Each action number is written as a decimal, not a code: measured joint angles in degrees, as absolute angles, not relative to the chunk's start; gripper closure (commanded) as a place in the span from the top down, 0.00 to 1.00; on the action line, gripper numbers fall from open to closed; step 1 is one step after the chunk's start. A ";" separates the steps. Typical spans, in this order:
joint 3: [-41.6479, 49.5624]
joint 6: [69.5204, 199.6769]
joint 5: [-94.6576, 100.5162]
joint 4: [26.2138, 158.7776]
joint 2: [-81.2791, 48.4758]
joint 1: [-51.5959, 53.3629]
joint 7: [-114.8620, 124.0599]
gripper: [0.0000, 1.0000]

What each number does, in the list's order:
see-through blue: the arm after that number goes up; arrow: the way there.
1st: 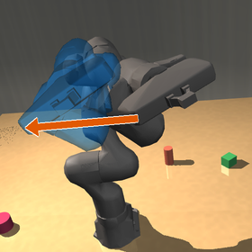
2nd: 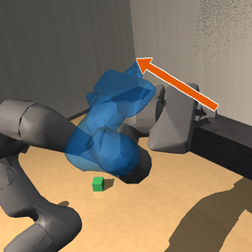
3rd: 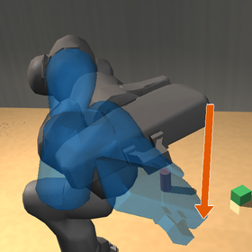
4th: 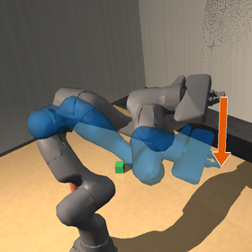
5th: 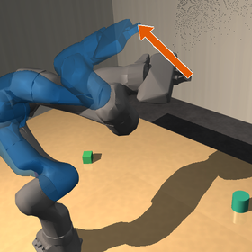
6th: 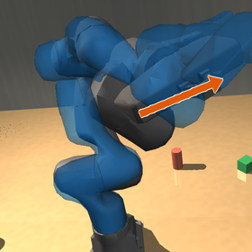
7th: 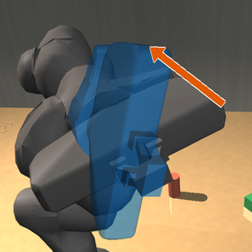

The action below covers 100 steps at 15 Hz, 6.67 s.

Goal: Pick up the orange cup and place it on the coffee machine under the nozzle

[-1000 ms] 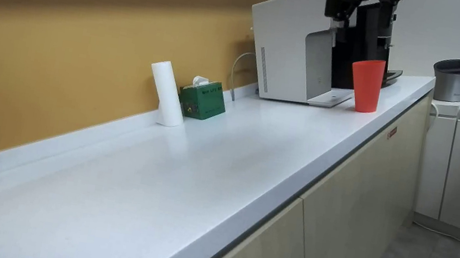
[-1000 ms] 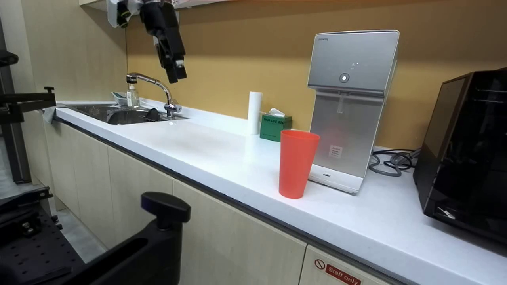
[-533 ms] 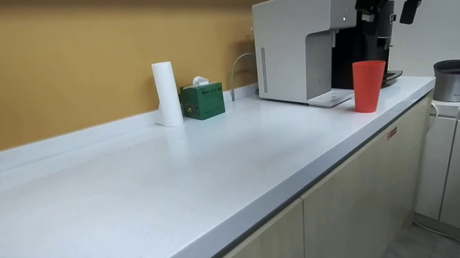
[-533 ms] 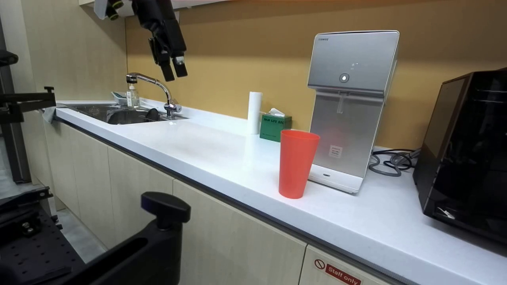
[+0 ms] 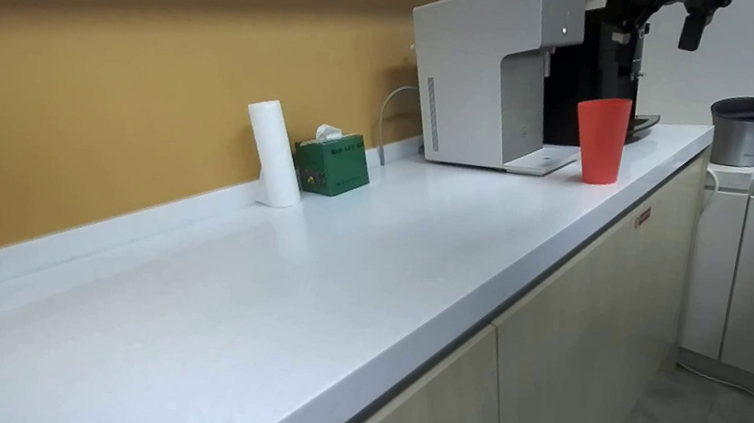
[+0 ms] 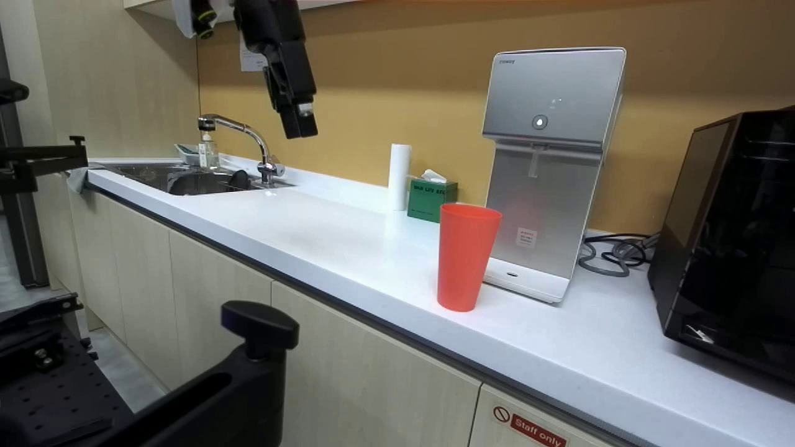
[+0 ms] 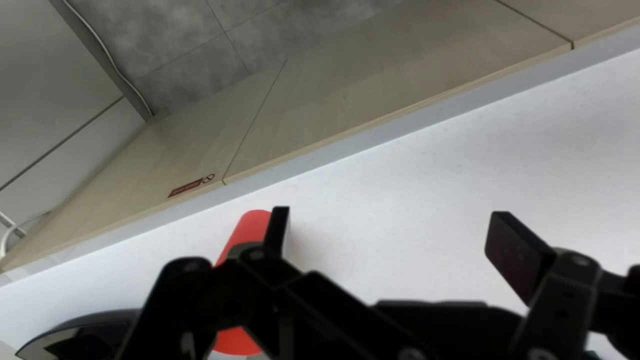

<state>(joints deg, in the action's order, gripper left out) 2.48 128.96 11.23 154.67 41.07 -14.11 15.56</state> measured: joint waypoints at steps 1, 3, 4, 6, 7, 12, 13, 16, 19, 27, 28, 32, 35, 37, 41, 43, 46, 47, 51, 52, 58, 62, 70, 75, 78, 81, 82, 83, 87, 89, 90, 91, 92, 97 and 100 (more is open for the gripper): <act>3.73 130.13 11.23 154.67 40.26 -15.33 15.20 1.00; 6.13 132.97 11.23 154.67 38.40 -17.44 13.93 1.00; 7.41 134.56 11.23 154.64 37.25 -18.21 12.57 1.00; 9.88 137.45 11.23 154.46 34.74 -19.08 8.67 1.00; 11.21 138.70 11.23 154.27 33.37 -19.18 6.12 1.00; 17.46 140.12 7.65 152.81 28.96 -16.70 -6.90 1.00; 17.49 140.12 7.65 152.67 28.84 -16.49 -6.96 1.00; 17.14 140.38 7.92 152.78 28.83 -16.60 -6.92 1.00; 15.89 144.28 9.67 153.19 27.72 -17.91 -6.90 1.00; 16.36 162.26 7.60 151.76 15.27 -18.45 -6.87 1.00; 16.42 164.74 6.35 151.38 13.55 -18.45 -6.79 1.00; 16.47 174.67 1.50 150.27 7.30 -18.26 -6.76 1.00; 16.46 180.72 -1.45 149.70 3.43 -17.91 -6.80 1.00; 16.39 183.21 -3.70 149.47 1.59 -17.25 -6.82 1.00; 16.00 187.76 -4.56 149.42 -0.78 -16.42 -6.41 1.00; 16.16 190.63 -4.55 149.41 -2.20 -16.49 -6.44 1.00; 16.59 194.39 -4.58 149.40 -4.64 -16.81 -6.44 1.00; 16.53 195.23 -4.54 149.39 -5.33 -16.98 -6.41 1.00; 14.55 197.54 -2.05 148.97 -7.40 -18.83 -4.98 1.00; 13.97 198.24 -1.08 148.72 -7.88 -19.37 -4.59 1.00; 13.29 198.15 1.15 145.41 -8.96 -21.83 -4.50 0.75; 12.61 198.12 2.39 144.53 -9.17 -23.57 -4.42 0.57; 10.30 198.18 4.42 143.11 -8.26 -25.59 -5.30 0.51; 14.39 197.23 4.42 141.16 -8.16 -22.36 -8.56 0.51; 15.56 195.76 4.45 138.74 -8.74 -20.70 -10.24 0.51; 14.87 193.29 4.55 135.87 -9.29 -19.66 -10.55 0.76; 14.58 192.94 4.55 135.40 -9.41 -19.53 -10.55 0.76; 14.49 192.79 4.55 135.16 -9.51 -19.47 -10.55 0.76; 14.97 192.75 4.55 135.43 -9.73 -19.31 -10.61 0.51; 15.59 192.69 4.55 135.60 -10.11 -19.10 -10.87 0.51; 15.75 192.51 4.57 135.54 -10.34 -19.03 -11.11 0.51; 15.83 192.29 4.58 135.43 -10.53 -18.95 -11.35 0.51; 15.85 191.97 4.64 135.22 -10.71 -18.81 -11.54 0.51; 15.86 191.40 4.85 133.07 -12.18 -17.66 -12.61 0.51; 14.60 191.41 4.86 131.29 -13.50 -18.16 -12.78 0.51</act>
<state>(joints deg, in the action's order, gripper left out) 14.60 191.41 4.86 131.29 -13.50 -18.16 -12.78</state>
